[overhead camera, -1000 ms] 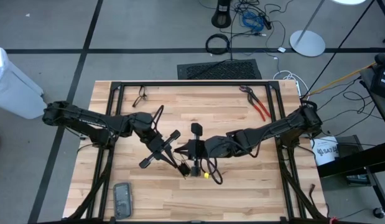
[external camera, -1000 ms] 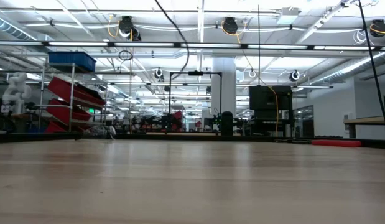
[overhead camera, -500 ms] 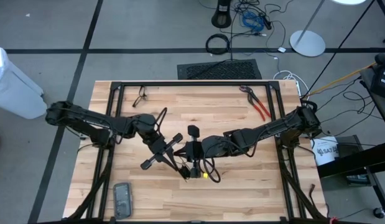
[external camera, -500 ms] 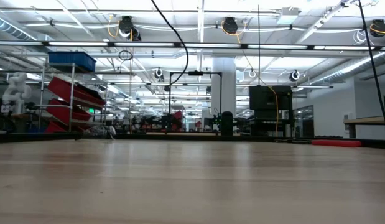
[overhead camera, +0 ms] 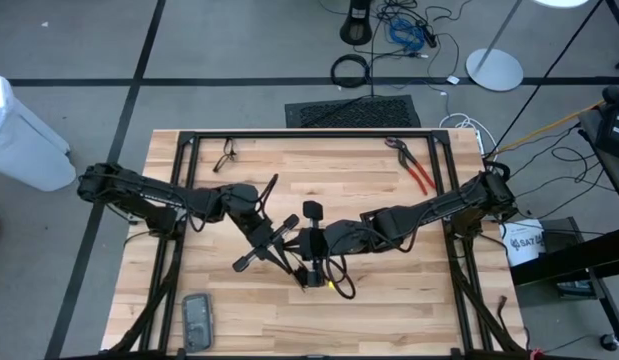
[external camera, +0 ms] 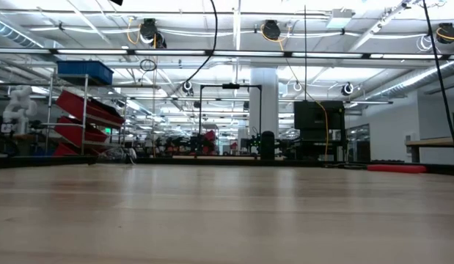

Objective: Coil cords
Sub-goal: Coil the black wire onto the spool

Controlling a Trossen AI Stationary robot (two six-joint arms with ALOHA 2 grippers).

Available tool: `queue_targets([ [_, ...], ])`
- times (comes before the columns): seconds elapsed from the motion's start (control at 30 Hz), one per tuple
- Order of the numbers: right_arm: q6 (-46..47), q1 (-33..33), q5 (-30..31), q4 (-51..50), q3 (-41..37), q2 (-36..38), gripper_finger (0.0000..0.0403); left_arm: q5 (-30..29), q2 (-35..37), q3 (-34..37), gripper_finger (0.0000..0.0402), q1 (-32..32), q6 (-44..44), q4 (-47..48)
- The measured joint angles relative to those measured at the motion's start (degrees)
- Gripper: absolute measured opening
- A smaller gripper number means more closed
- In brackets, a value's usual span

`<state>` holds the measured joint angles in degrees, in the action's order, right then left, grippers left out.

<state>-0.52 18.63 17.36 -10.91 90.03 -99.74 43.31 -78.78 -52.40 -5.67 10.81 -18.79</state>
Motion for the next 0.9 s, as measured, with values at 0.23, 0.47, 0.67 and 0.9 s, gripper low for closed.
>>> queue_targets([
  [0.23,2.00,0.42,-0.54,-4.25,1.57,0.00,0.0000,-0.01,-0.02,0.00,0.0002,0.07,-0.14,0.20],
  [0.47,8.02,0.88,-0.69,-8.21,1.59,1.10,0.0000,-0.39,0.04,0.02,0.0002,1.62,-1.50,2.23],
  [0.67,12.50,0.91,0.77,-9.13,1.59,1.38,0.0000,-0.44,0.01,0.05,0.0002,2.05,-1.53,2.35],
  [0.9,16.39,-0.42,3.63,-10.55,1.59,0.40,0.0000,-3.22,0.00,0.10,0.0002,2.03,-1.60,-0.05],
])
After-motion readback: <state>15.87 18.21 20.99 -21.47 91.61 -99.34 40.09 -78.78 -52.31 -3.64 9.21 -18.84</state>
